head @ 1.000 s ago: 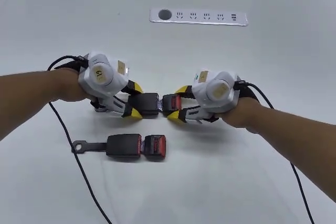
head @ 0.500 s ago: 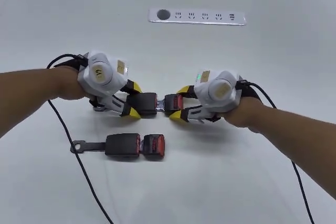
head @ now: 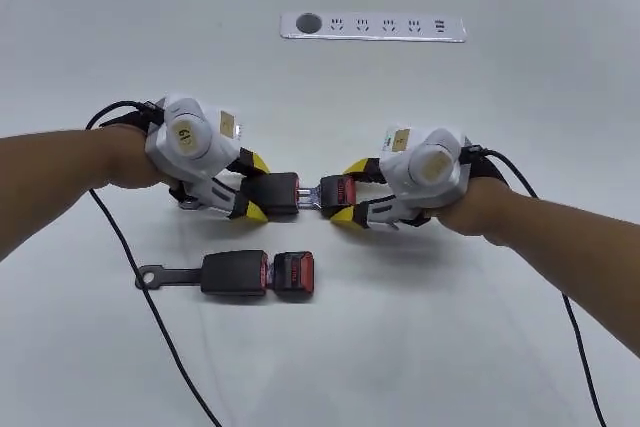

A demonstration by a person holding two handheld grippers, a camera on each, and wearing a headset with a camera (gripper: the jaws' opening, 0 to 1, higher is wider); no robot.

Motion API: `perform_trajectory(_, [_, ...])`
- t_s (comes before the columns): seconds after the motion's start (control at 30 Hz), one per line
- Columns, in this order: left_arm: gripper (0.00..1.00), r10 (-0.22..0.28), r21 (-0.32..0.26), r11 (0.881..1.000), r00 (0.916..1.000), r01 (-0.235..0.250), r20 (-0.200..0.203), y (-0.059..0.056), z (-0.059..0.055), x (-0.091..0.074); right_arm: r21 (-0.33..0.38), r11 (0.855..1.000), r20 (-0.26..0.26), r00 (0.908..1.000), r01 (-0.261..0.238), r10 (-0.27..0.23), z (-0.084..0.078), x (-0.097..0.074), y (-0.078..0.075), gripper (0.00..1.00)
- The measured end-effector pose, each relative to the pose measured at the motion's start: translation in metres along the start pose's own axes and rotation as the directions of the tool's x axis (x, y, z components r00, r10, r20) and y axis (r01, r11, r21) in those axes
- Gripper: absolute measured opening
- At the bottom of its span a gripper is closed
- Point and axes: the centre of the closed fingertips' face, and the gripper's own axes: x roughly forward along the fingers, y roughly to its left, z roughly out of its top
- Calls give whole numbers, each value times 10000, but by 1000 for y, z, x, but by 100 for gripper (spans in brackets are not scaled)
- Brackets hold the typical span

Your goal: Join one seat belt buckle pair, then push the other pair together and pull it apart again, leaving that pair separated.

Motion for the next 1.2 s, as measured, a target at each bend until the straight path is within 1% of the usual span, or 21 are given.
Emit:
perform_trajectory(0.1, [34, -1, -25, 10000, 10000, 1, 19, 1, -1, 0, -54, 10000, -8, 10000, 20, -20, -1, -2, 1, 34])
perform_trajectory(0.3, [34, -1, -40, 10000, 10000, 1, 35, 1, -2, 1, 37, 10000, -33, 10000, 86, -86, -10, -7, -5, 34])
perform_trajectory(0.37, [34, -1, -31, 10000, 10000, 1, 43, 1, -2, 1, 71, 9999, -37, 9999, 123, -122, -14, -13, -6, 34])
perform_trajectory(0.4, [34, 4, -44, 10000, 10000, -4, 53, 1, -1, 1, 111, 9998, -66, 9999, 157, -156, -17, -15, -9, 34])
perform_trajectory(0.57, [34, 19, -78, 10000, 10000, -19, 57, 2, -2, 0, 139, 9997, -25, 9998, 208, -208, -22, -19, -11, 35])
perform_trajectory(0.6, [34, 19, -75, 10000, 10000, -19, 60, 2, -2, 0, 150, 9996, -28, 9997, 232, -231, -24, -22, -11, 35])
perform_trajectory(0.8, [34, 19, -92, 10000, 10000, -18, 83, 2, -2, 0, 227, 9993, 66, 9996, 284, -286, -32, -28, -15, 35])
perform_trajectory(0.9, [34, 19, -105, 9999, 9999, -18, 100, 1, -1, 0, 251, 9993, 30, 9996, 294, -295, -35, -32, -14, 35])
perform_trajectory(0.93, [34, 20, -110, 9999, 9999, -18, 114, 1, 0, 0, 234, 9993, 40, 9996, 283, -284, -38, -34, -18, 35])
perform_trajectory(1.03, [34, 16, -111, 9999, 9999, -14, 128, 1, -1, 0, 257, 9992, 14, 9996, 294, -294, -42, -39, -17, 35])
perform_trajectory(1.2, [34, 13, -104, 9999, 9999, -12, 131, 1, 0, 0, 286, 9992, -57, 9996, 290, -288, -48, -49, -19, 35])
